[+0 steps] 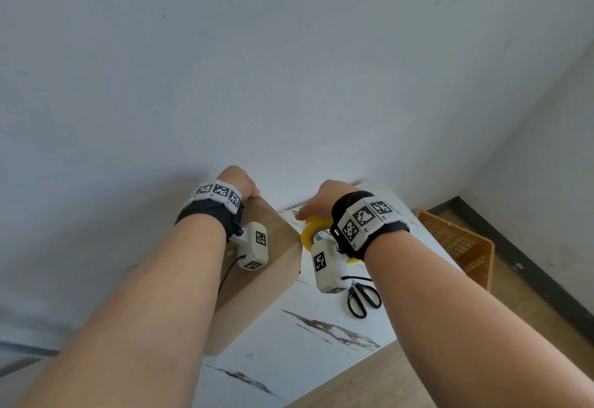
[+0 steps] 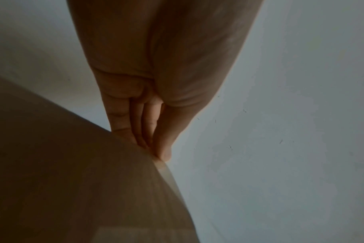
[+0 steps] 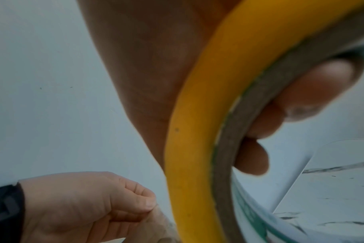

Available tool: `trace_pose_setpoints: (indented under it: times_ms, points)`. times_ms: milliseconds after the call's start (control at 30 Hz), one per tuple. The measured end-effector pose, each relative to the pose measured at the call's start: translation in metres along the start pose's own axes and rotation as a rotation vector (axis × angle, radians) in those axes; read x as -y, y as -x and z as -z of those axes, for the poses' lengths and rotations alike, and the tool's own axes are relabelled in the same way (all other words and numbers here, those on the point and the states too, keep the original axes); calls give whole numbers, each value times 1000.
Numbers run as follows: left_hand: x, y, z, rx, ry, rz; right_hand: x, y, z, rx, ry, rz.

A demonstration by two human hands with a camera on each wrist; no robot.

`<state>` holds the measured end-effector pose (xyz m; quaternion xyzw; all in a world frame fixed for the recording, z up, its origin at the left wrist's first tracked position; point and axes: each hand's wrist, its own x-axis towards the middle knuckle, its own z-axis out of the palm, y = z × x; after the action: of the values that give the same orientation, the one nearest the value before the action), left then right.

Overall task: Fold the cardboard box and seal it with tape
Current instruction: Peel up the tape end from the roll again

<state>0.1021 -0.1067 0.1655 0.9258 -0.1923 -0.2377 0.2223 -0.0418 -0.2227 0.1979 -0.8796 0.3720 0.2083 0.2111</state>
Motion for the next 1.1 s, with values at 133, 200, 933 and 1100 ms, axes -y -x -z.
trace_pose_setpoints:
  times_ms: [133,200,933,1100]
  points:
    - [0,2,-1,-60,-24,-38,-4,-2,-3,-26,-9,30]
    - [2,3,-2,-91,-13,-69,-5,-3,-4,-32,-20,31]
    - [12,6,-17,-1,-129,28,-12,6,-9,-56,-91,29]
    - [9,16,-14,-156,-183,-127,-12,9,-9,-48,-103,34]
